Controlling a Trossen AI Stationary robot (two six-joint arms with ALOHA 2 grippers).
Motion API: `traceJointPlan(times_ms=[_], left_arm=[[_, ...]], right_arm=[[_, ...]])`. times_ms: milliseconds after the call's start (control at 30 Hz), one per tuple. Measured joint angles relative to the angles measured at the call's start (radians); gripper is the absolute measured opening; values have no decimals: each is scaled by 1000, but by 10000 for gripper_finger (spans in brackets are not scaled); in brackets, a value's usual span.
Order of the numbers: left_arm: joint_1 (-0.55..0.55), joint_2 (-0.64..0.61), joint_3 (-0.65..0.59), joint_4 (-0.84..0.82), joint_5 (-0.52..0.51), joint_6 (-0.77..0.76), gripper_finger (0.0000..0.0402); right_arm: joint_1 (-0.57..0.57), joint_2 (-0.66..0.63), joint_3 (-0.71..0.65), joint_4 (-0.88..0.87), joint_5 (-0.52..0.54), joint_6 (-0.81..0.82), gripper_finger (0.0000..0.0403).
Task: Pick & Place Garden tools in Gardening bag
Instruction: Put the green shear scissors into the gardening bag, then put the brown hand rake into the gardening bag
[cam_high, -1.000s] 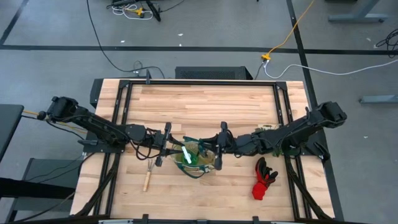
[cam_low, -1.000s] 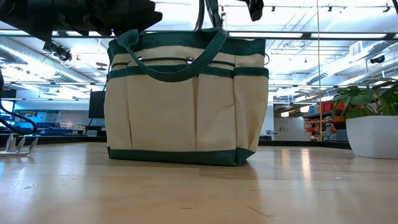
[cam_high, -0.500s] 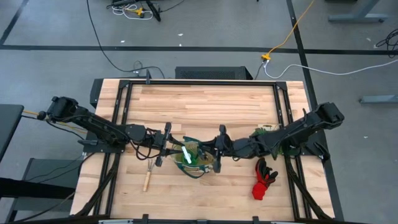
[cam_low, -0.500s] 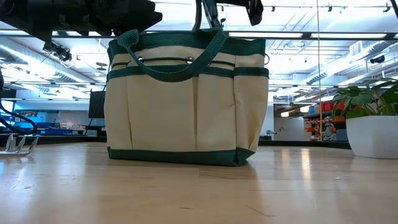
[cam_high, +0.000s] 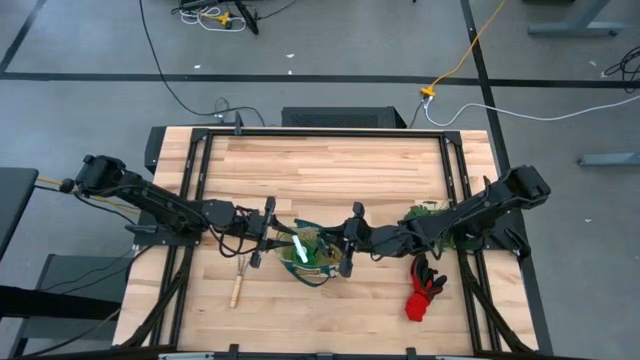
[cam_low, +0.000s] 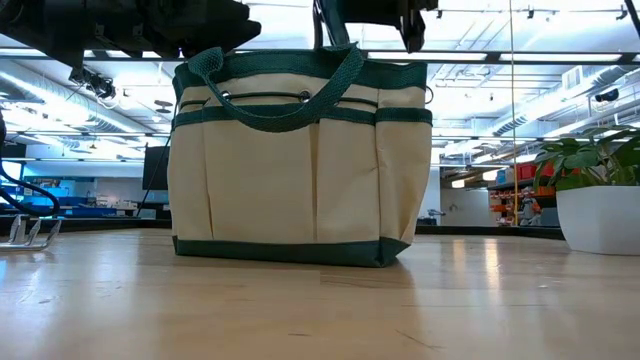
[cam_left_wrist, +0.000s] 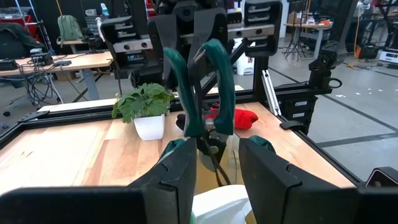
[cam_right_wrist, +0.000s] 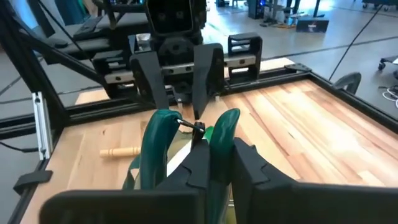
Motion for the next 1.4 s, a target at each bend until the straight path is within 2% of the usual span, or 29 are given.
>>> traceJointPlan(times_ms=[333, 833, 967, 1400], left_arm=[[0, 0, 0, 0, 0, 0, 126], [0, 0, 0, 1, 0, 0, 126], [0, 0, 0, 1, 0, 0, 126], [0, 0, 0, 1, 0, 0, 126]], right_arm=[[4, 0, 0, -61, 24, 43, 66], [7, 0, 0, -103, -14, 66, 70], [6, 0, 0, -135, -64, 92, 70], [7, -1, 0, -136, -48, 89, 70]])
